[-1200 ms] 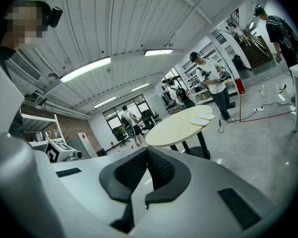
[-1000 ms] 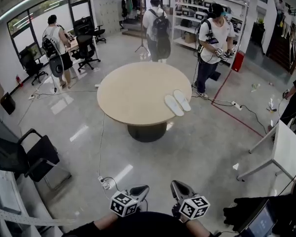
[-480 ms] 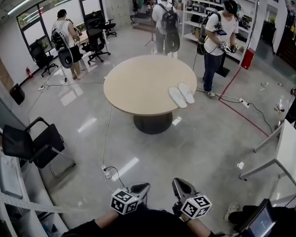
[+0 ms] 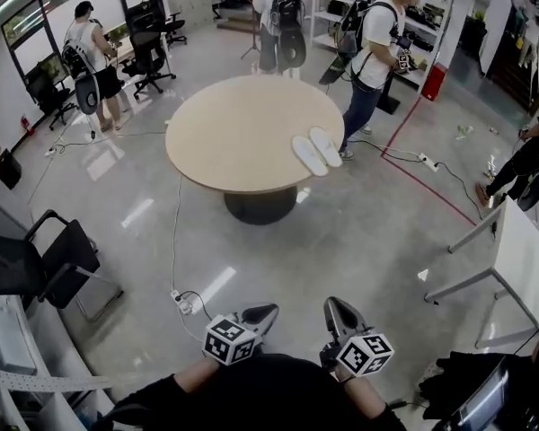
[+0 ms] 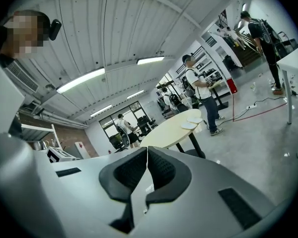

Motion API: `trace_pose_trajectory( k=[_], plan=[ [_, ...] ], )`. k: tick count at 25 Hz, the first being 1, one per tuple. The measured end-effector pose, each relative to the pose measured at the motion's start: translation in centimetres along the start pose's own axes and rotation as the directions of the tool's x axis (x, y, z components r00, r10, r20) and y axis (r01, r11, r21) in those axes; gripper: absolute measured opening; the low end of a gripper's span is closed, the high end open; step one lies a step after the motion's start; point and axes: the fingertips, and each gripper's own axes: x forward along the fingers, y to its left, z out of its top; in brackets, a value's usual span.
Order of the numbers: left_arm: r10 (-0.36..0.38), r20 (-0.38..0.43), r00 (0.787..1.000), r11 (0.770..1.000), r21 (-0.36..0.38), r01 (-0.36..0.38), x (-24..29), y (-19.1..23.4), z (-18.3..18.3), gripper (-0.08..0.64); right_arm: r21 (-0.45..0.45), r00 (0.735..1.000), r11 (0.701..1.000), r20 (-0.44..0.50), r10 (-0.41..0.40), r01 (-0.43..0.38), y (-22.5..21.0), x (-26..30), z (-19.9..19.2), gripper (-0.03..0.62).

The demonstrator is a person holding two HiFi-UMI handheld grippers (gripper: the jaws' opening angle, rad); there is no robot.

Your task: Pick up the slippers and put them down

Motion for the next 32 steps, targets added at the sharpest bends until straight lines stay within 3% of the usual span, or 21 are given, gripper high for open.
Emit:
trace_pose_trajectory(
  k=[4, 10, 15, 19, 22, 27, 32],
  plan=[
    [-0.074, 0.009, 0.997, 0.997, 0.019, 0.074, 1.4, 3.7, 2.2, 0.025, -0.015, 0.998, 0.998, 0.010, -0.056, 0.056, -0.2, 3.9, 0.5, 0.017],
    [-0.177, -0.004, 0.984, 0.984, -0.026, 0.176, 2.7, 10.4, 5.1, 0.025, -0.046, 0.993, 0.993, -0.048, -0.107, 0.105, 0.9, 11.9, 0.8, 0.016],
    [-0.205, -0.015, 0.979, 0.976, -0.081, 0.203, 3.4, 16.1, 6.1, 0.025, -0.055, 0.982, 0.988, -0.113, -0.148, 0.143, 1.3, 17.0, 0.1, 0.015],
    [-0.226, -0.013, 0.974, 0.969, -0.108, 0.223, 4.0, 18.4, 7.2, 0.025, -0.037, 0.976, 0.983, -0.120, -0.182, 0.179, 0.7, 19.4, 0.6, 0.017],
    [-0.247, 0.010, 0.969, 0.963, -0.107, 0.246, 5.2, 19.2, 8.5, 0.025, -0.029, 0.979, 0.987, -0.126, -0.160, 0.158, -0.1, 21.2, 0.9, 0.016],
    [-0.219, 0.068, 0.973, 0.971, -0.086, 0.225, 7.7, 19.9, 11.5, 0.025, -0.021, 0.990, 0.997, -0.120, -0.077, 0.075, -2.5, 23.8, 3.1, 0.017],
    [-0.117, 0.149, 0.982, 0.990, -0.060, 0.127, 11.4, 20.1, 17.0, 0.025, 0.045, 0.998, 0.999, -0.057, -0.028, 0.031, -8.1, 25.4, 9.4, 0.017]
  ],
)
